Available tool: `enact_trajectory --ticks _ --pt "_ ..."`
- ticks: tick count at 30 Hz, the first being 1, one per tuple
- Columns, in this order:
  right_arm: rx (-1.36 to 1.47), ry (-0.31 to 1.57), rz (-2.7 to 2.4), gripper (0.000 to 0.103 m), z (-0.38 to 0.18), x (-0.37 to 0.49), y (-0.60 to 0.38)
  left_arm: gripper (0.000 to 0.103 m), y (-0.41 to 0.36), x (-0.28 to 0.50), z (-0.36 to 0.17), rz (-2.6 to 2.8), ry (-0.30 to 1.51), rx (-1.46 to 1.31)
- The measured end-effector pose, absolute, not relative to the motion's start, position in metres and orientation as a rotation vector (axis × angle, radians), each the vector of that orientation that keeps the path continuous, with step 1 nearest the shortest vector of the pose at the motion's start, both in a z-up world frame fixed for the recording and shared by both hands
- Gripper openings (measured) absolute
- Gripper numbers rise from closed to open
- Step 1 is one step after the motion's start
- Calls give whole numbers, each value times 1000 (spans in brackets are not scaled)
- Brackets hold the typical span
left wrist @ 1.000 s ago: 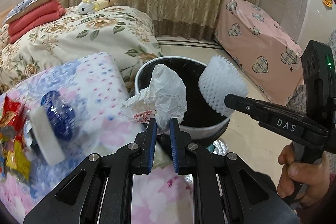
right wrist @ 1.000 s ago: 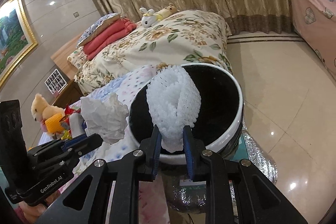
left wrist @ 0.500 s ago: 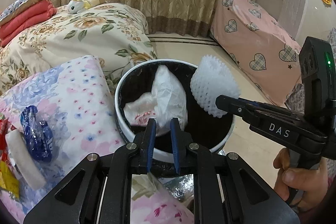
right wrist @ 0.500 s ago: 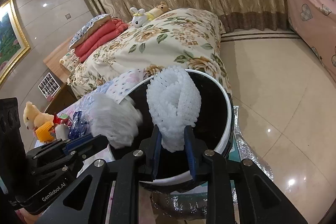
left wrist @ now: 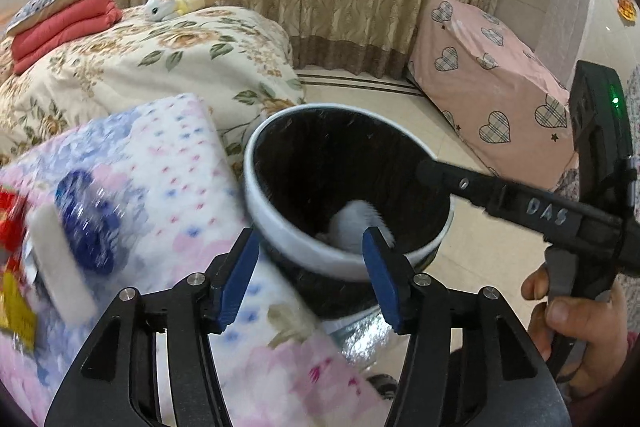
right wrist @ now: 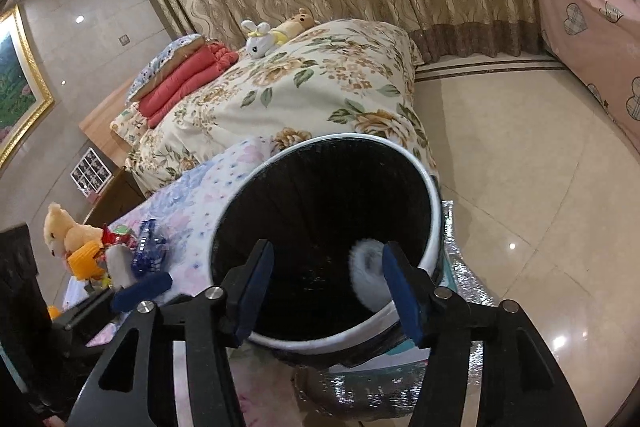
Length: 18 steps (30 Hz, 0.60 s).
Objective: Collect trash
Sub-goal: 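Grasp the white block with the right tool while the left tool grasps the yellow wrapper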
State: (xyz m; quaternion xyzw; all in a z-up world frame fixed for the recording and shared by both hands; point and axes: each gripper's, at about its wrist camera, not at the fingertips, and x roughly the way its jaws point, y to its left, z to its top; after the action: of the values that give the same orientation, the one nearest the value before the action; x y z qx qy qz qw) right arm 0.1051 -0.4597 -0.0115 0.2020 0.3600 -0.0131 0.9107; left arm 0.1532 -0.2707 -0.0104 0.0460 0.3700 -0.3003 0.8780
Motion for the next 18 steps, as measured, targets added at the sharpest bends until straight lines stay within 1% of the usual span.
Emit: enact_trajectory --ticks 1,6,14,18 --pt "415 736 -23 67 -11 103 -456 56 -264 151 -12 -619 776 91" --pt "418 722 14 74 -9 96 -431 57 -228 136 -22 -568 799 56" --pt "418 752 106 79 -15 90 -383 58 -164 117 -31 -460 816 6" --pt "389 766 142 82 -21 89 -358 61 -135 110 -35 -409 814 -14"
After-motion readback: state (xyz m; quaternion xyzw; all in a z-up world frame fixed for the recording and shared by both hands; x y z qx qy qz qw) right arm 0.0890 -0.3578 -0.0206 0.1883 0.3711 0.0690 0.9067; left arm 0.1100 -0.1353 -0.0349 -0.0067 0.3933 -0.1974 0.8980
